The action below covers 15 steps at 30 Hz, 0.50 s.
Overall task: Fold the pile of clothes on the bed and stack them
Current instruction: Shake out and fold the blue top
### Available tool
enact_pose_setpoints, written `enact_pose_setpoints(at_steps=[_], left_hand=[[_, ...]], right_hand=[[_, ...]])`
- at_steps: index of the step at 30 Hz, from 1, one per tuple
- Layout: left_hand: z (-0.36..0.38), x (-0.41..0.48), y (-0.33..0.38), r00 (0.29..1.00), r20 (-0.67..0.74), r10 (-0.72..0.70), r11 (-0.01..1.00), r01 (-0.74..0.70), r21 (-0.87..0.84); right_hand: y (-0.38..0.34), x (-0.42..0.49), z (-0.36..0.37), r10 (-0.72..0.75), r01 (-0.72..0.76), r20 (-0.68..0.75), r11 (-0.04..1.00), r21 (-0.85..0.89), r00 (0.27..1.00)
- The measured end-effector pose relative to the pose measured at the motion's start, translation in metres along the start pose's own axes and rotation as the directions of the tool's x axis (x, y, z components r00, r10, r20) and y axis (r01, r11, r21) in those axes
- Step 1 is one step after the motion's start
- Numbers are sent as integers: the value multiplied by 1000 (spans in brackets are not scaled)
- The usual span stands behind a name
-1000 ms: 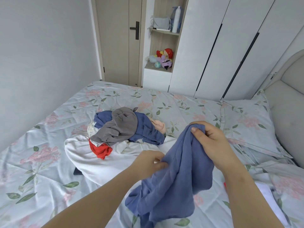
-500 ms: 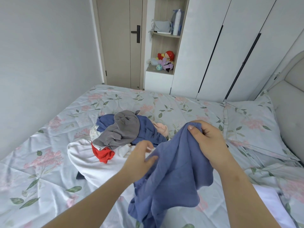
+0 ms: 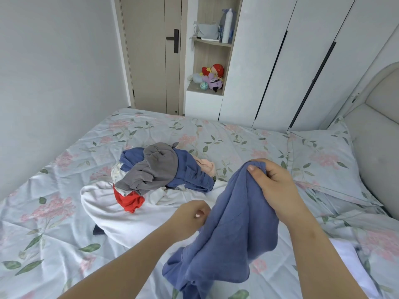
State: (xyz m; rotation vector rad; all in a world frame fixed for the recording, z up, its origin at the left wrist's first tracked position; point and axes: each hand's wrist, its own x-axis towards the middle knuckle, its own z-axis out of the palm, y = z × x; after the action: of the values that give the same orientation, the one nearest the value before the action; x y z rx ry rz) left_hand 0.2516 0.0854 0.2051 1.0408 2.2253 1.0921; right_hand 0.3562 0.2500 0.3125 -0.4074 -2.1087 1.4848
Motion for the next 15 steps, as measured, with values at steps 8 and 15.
enact_pose_setpoints(at_steps=[8, 15], left_hand=[[-39, -15, -6, 881, -473, 8, 999, 8, 33], [-12, -29, 1, 903, -51, 427, 792, -346, 504]], right_hand=[[15, 10, -1, 102, -129, -164, 979, -159, 981], [4, 20, 23, 141, -185, -150, 920, -345, 979]])
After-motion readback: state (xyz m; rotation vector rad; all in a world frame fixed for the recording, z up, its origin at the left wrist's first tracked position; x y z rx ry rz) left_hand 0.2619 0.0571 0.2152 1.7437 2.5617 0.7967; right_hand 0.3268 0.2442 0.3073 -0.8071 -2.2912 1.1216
